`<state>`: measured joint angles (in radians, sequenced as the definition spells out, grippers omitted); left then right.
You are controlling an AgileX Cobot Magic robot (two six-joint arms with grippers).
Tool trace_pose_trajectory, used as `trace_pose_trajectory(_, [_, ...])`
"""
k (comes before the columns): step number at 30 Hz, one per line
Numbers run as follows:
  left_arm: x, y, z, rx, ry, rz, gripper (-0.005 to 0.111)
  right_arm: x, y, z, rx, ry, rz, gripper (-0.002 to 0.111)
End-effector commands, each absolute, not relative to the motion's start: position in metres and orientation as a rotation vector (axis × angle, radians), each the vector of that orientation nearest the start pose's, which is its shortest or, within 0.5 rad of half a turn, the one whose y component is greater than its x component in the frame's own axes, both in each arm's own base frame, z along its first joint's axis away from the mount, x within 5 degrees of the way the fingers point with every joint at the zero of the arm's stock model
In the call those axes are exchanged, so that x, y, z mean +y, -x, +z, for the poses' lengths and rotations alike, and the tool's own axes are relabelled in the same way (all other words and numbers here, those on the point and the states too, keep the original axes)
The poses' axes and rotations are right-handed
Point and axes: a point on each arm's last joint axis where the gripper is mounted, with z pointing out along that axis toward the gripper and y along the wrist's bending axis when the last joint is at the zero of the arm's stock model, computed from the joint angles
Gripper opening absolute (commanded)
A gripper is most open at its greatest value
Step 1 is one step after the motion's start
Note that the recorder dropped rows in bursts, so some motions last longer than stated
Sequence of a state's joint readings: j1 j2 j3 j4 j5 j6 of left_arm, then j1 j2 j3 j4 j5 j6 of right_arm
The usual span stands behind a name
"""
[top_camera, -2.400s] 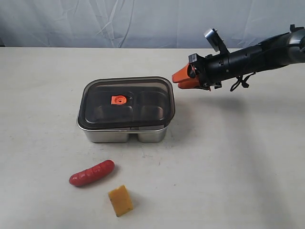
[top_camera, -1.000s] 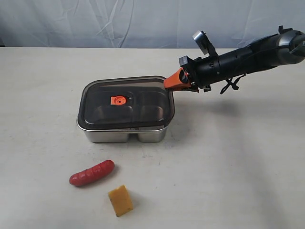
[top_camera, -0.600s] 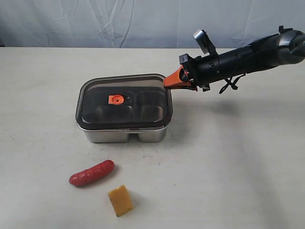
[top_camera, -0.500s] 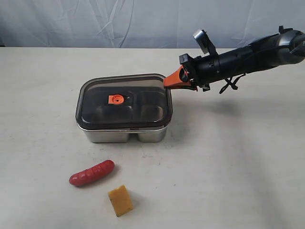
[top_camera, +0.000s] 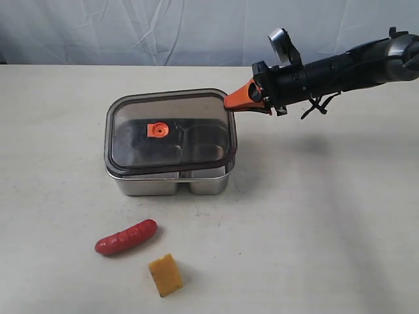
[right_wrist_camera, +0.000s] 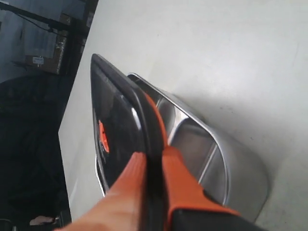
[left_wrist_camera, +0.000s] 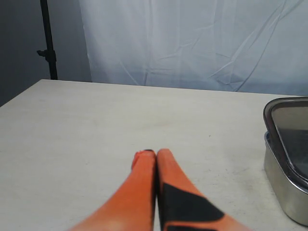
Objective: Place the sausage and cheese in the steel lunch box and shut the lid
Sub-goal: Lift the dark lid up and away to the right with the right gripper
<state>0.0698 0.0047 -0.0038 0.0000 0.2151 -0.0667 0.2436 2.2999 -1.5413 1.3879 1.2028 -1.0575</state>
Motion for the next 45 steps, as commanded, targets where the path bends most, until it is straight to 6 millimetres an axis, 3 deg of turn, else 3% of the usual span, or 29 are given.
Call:
trace_pose_trajectory(1, [0.004,-0.056,0.195,1.686,0.108,0.005,0.000,0.185,-0.417,0.150,2.246,0.571,1.669,-0.001])
trace_pose_trajectory(5, [0.004,-0.056,0.195,1.686,0.108,0.005,0.000,0.182,-0.420,0.163,2.207,0.571,1.659,-0.001])
trace_pose_trajectory(7, [0.004,-0.056,0.195,1.686,0.108,0.005,0.000,0.174,-0.421,0.178,2.172,0.582,1.631,-0.001])
trace_pose_trajectory(11, [0.004,-0.056,0.195,1.686,0.108,0.005,0.000,0.151,-0.420,0.228,2.073,0.613,1.542,-0.001])
trace_pose_trajectory(13, [0.004,-0.056,0.195,1.686,0.108,0.005,0.000,0.133,-0.412,0.263,2.036,0.675,1.434,-0.001])
trace_pose_trajectory(16, [0.004,-0.056,0.195,1.686,0.108,0.005,0.000,0.110,-0.393,0.300,2.059,0.847,1.196,-0.001])
trace_pose_trajectory(19, [0.004,-0.056,0.195,1.686,0.108,0.005,0.000,0.089,-0.369,0.334,2.157,0.975,0.768,-0.001])
trace_pose_trajectory(24, [0.004,-0.056,0.195,1.686,0.108,0.005,0.000,0.075,-0.345,0.380,2.088,0.939,0.470,-0.001])
trace_pose_trajectory(28, [0.004,-0.056,0.195,1.686,0.108,0.005,0.000,0.067,-0.324,0.401,2.076,0.983,0.314,-0.001])
trace_pose_trajectory(32, [0.004,-0.056,0.195,1.686,0.108,0.005,0.000,0.061,-0.316,0.395,2.165,1.107,0.135,-0.001])
trace_pose_trajectory(34, [0.004,-0.056,0.195,1.686,0.108,0.005,0.000,0.069,-0.314,0.383,2.230,1.149,0.071,-0.001])
trace_pose_trajectory(39, [0.004,-0.056,0.195,1.686,0.108,0.005,0.000,0.107,-0.301,0.337,2.266,1.345,-0.086,-0.001])
trace_pose_trajectory(45, [0.004,-0.056,0.195,1.686,0.108,0.005,0.000,0.149,-0.262,0.277,2.346,1.547,-0.229,-0.001])
